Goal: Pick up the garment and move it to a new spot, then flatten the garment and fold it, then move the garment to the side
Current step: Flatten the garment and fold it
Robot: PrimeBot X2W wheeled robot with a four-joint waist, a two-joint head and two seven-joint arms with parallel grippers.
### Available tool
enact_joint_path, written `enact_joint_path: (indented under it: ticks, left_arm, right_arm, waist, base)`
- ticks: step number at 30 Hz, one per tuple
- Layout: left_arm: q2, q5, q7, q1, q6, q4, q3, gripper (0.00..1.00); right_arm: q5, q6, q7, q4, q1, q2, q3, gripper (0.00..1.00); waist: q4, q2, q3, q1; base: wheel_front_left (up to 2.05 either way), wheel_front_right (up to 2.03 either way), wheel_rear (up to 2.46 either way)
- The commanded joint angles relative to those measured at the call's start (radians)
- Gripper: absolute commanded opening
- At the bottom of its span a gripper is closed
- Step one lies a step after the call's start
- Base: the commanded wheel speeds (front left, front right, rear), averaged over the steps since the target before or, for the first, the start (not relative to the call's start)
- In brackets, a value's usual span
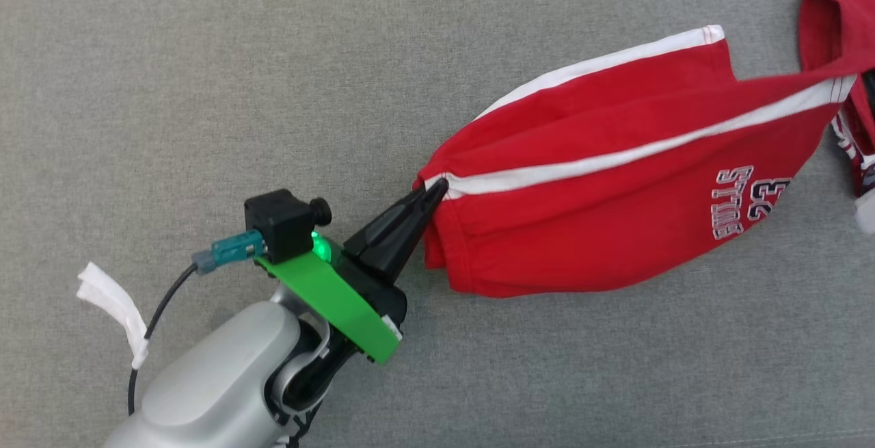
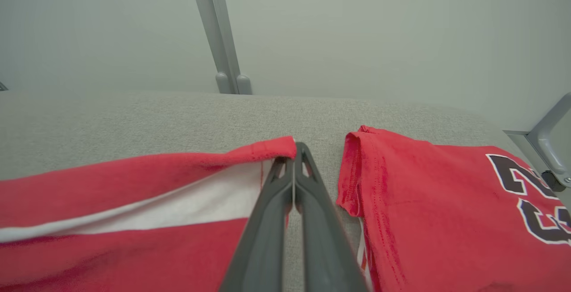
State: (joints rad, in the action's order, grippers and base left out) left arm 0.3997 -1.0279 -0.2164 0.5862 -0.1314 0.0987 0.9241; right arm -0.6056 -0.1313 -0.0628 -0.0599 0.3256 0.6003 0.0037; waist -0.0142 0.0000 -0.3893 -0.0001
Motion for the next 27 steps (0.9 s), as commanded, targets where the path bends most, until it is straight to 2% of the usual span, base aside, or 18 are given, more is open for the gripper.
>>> enact_joint_path:
  ticks: [1, 6, 12, 13, 14, 15, 16, 20, 23, 25, 27]
  left_arm:
    - [-0.007, -0.009, -0.001, 0.041, 0.003, 0.023, 0.002, 0.00]
    - [-0.032, -0.014, -0.010, 0.127, 0.003, 0.109, 0.022, 0.00]
    - [-0.063, -0.029, -0.009, 0.190, 0.003, 0.213, 0.058, 0.00]
    - [-0.070, -0.043, -0.012, 0.195, 0.003, 0.224, 0.061, 0.00]
    - [-0.073, -0.046, -0.012, 0.198, 0.003, 0.234, 0.066, 0.24]
    - [-0.076, -0.047, -0.015, 0.205, 0.003, 0.240, 0.074, 0.89]
    - [-0.078, -0.052, -0.018, 0.207, 0.003, 0.246, 0.079, 1.00]
    - [-0.071, -0.054, -0.038, 0.187, 0.003, 0.256, 0.090, 1.00]
    - [-0.066, -0.023, -0.047, 0.147, 0.008, 0.259, 0.052, 1.00]
    - [-0.067, 0.043, -0.049, 0.116, 0.040, 0.236, -0.005, 1.00]
    - [-0.071, 0.130, -0.049, 0.054, 0.092, 0.201, -0.074, 1.00]
  right_arm:
    - [-0.013, 0.001, -0.011, -0.042, 0.059, 0.021, 0.025, 0.00]
    - [-0.044, 0.001, -0.026, -0.175, 0.219, 0.069, 0.135, 0.00]
    - [-0.069, 0.001, -0.021, -0.315, 0.358, 0.086, 0.272, 0.00]
    - [-0.077, 0.001, -0.013, -0.340, 0.378, 0.084, 0.292, 0.13]
    - [-0.083, 0.001, -0.002, -0.357, 0.391, 0.081, 0.306, 0.80]
    - [-0.090, 0.001, 0.013, -0.379, 0.405, 0.079, 0.321, 1.00]
    - [-0.096, 0.001, 0.030, -0.393, 0.413, 0.077, 0.331, 1.00]
    - [-0.141, 0.001, 0.129, -0.431, 0.401, 0.081, 0.390, 1.00]
    - [-0.175, 0.001, 0.197, -0.429, 0.364, 0.084, 0.407, 1.00]
    - [-0.196, 0.001, 0.237, -0.420, 0.328, 0.084, 0.415, 1.00]
    - [-0.220, 0.001, 0.265, -0.410, 0.284, 0.079, 0.418, 1.00]
  waist:
    - [-0.036, 0.0000, -0.048, 0.0001]
    - [-0.064, 0.0000, -0.083, 0.0001]
    - [-0.085, 0.0000, -0.103, 0.0001]
    - [-0.087, 0.0000, -0.104, 0.0001]
    - [-0.087, 0.0000, -0.104, 0.0001]
    - [-0.088, 0.0000, -0.102, 0.0001]
    - [-0.087, 0.0000, -0.099, 0.0001]
    - [-0.073, 0.0000, -0.063, 0.0001]
    - [-0.060, 0.0000, -0.028, 0.0001]
    - [-0.051, 0.0000, 0.000, 0.0001]
    - [-0.042, 0.0000, 0.030, 0.0001]
  base:
    - [0.00, 0.00, 0.00]
    - [0.00, 0.00, 0.00]
    - [0.00, 0.00, 0.00]
    - [0.00, 0.00, 0.00]
    - [0.00, 0.00, 0.00]
    - [0.00, 0.00, 0.00]
    - [0.00, 0.00, 0.00]
    - [0.00, 0.00, 0.00]
    - [0.00, 0.00, 0.00]
    - [0.00, 0.00, 0.00]
    - [0.00, 0.00, 0.00]
